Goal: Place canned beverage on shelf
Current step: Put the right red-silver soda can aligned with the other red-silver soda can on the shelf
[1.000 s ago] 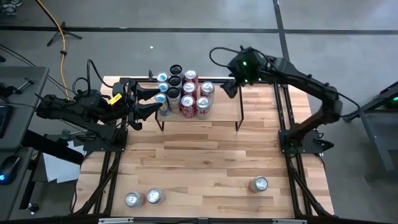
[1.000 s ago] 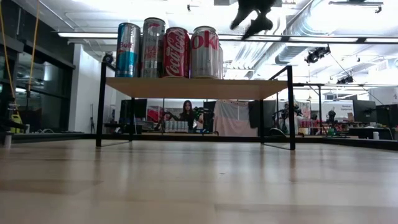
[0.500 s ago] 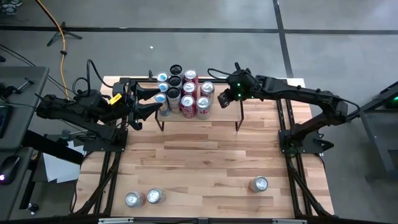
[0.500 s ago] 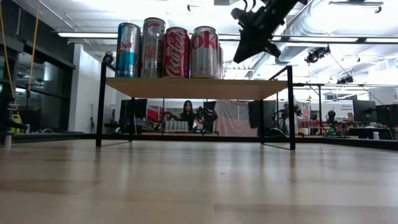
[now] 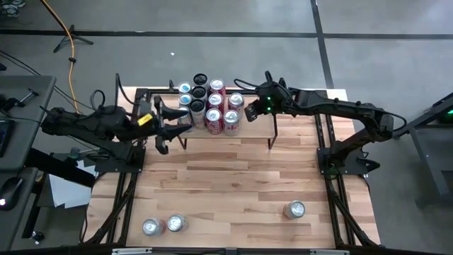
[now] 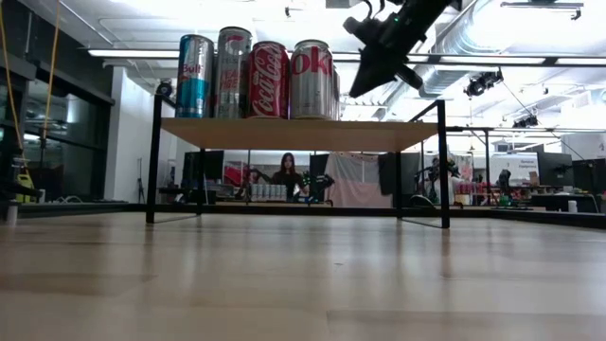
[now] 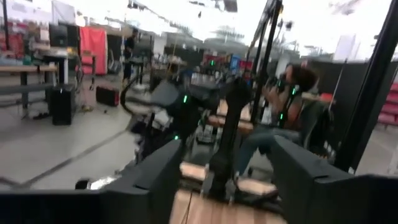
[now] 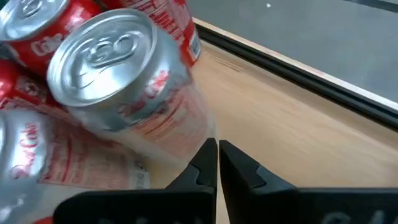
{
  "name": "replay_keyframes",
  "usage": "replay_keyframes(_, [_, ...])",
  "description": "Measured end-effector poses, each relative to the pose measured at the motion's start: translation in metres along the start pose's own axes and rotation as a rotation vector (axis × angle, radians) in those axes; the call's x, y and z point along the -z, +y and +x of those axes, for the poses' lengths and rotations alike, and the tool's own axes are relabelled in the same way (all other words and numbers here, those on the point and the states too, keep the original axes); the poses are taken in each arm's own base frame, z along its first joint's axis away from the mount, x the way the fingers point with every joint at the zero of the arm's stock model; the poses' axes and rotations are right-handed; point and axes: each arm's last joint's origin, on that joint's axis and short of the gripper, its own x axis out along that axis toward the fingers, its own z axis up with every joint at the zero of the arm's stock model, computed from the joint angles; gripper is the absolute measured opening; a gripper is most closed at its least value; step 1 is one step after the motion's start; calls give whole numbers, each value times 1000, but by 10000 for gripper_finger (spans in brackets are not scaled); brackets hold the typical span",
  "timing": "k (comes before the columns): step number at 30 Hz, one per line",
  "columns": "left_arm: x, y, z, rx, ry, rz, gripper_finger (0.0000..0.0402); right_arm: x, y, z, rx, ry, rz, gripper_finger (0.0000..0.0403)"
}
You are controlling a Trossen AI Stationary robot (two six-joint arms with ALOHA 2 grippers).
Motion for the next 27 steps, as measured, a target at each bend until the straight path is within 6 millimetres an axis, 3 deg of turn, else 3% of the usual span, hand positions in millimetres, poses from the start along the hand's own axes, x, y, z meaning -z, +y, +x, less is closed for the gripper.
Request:
replay_keyframes(5, [4,0,0,-1,41,17,49,-3,1,0,-17,-24,21,0])
replay_keyframes(7, [5,0,0,7,47,24,14,-3,2,3,-23,-24,32,0])
replay_keyframes(17, [4,1,-1,8,45,30,1,3,7,25,-25,10,50,0])
replay_keyframes(27, [5,1,-1,1,57,21,0,-1,10,26,-65,-20,59,0])
